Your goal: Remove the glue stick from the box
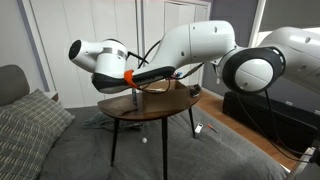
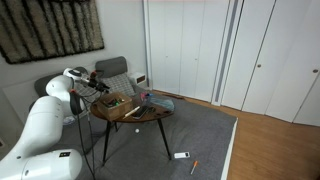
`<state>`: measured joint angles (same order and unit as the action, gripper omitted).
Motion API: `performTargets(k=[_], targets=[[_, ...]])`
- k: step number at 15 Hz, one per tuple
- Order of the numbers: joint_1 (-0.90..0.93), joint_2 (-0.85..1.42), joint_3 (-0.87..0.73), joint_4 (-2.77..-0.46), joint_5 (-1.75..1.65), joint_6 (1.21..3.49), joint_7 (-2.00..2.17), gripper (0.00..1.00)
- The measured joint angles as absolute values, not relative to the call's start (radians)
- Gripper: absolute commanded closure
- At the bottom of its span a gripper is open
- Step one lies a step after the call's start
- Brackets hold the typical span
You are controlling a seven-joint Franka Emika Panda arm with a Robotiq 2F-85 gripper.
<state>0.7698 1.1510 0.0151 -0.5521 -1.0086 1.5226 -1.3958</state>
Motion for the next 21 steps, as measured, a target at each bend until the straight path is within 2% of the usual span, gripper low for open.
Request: performTargets(k=[3, 10, 21], targets=[[0.783, 1.150, -0.005, -0.521, -1.009, 1.523, -1.396, 0.01], [0.814, 1.090, -0.022, -0.451, -0.955, 1.433, -1.404, 0.00], [0.717, 0.830, 0.006, -0.454, -0.505, 1.385, -1.325, 0.00]])
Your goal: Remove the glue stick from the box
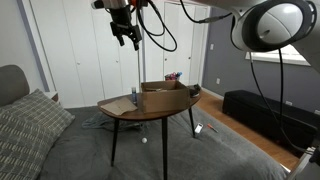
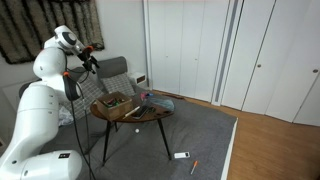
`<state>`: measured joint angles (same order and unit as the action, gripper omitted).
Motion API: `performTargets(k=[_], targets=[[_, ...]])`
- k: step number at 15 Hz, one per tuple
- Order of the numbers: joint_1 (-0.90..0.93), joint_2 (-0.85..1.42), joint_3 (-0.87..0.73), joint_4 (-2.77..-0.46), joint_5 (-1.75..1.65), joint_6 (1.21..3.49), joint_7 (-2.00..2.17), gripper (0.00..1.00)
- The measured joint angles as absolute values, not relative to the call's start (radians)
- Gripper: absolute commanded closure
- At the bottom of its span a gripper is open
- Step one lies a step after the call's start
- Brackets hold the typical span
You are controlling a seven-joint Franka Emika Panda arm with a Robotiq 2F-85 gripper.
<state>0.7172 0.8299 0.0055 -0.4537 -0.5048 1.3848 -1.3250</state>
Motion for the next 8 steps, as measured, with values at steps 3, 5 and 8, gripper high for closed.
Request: performTargets(k=[3, 5, 8], targets=[[0.685, 0.805, 0.007, -0.454, -0.398, 1.381, -1.233, 0.00], [0.664, 0.795, 0.010, -0.454, -0.348, 1.376, -1.155, 0.00], [0.636, 0.786, 0.013, -0.454, -0.310, 1.373, -1.046, 0.00]])
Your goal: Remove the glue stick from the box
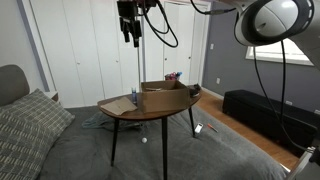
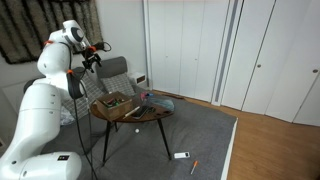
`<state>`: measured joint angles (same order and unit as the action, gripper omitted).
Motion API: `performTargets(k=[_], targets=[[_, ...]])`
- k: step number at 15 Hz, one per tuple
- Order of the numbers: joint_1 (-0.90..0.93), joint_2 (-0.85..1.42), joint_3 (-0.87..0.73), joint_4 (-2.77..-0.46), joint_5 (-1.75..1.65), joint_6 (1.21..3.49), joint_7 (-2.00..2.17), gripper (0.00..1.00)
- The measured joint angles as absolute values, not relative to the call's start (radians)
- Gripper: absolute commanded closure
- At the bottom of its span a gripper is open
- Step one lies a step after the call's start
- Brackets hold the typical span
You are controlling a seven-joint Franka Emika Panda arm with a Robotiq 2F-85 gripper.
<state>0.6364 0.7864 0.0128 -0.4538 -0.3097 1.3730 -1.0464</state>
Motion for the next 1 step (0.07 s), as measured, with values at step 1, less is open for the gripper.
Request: performTargets(k=[1], targets=[[0.632, 0.786, 0.013, -0.454, -0.309, 1.373, -1.043, 0.00]])
